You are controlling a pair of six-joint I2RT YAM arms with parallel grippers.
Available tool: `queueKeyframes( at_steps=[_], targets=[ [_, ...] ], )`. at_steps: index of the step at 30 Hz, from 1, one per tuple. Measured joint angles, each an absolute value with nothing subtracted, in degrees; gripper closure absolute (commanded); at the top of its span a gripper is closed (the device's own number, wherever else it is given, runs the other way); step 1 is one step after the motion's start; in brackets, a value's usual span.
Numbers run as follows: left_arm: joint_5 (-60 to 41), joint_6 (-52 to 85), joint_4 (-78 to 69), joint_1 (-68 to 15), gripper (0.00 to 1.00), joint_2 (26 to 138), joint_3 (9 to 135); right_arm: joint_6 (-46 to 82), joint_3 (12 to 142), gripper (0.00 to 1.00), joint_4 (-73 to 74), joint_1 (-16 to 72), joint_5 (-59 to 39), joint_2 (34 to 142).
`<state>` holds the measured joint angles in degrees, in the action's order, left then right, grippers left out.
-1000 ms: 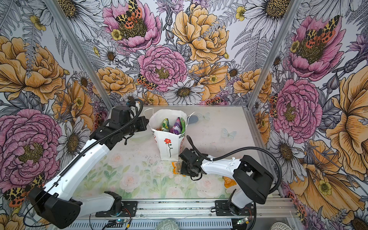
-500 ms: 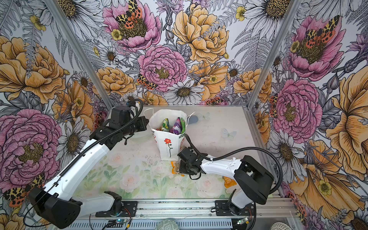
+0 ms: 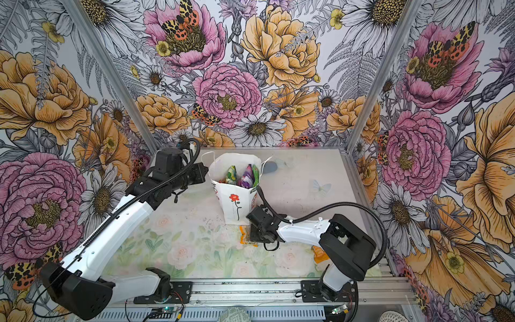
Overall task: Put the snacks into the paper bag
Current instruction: 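Lower the right gripper and close it on the wrapped snack, then lift the wrapped snack with the right gripper over the paper bag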
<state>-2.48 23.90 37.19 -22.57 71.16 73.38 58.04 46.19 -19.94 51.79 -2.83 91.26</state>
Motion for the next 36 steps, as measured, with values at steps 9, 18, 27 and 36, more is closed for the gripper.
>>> queueKeyframes(
  at_steps=[9, 18, 27, 36],
  targets=[
    [-2.6, 23.9, 37.3, -22.3, 1.00, 71.2, 73.4, 58.0, 46.3, 0.89, -18.3, 51.8, -3.2, 90.6],
    [-2.7, 23.9, 37.3, -22.3, 1.00, 71.2, 73.4, 58.3, 45.2, 0.99, -19.4, 51.8, -2.6, 86.3],
    [-2.7, 23.9, 37.3, -22.3, 1.00, 71.2, 73.4, 59.0, 45.1, 1.00, -23.8, 52.2, -1.3, 77.7],
    [-3.3, 23.9, 37.3, -21.8, 1.00, 71.3, 73.4, 57.3, 53.3, 1.00, -33.7, 53.7, 3.5, 69.0]
  ],
)
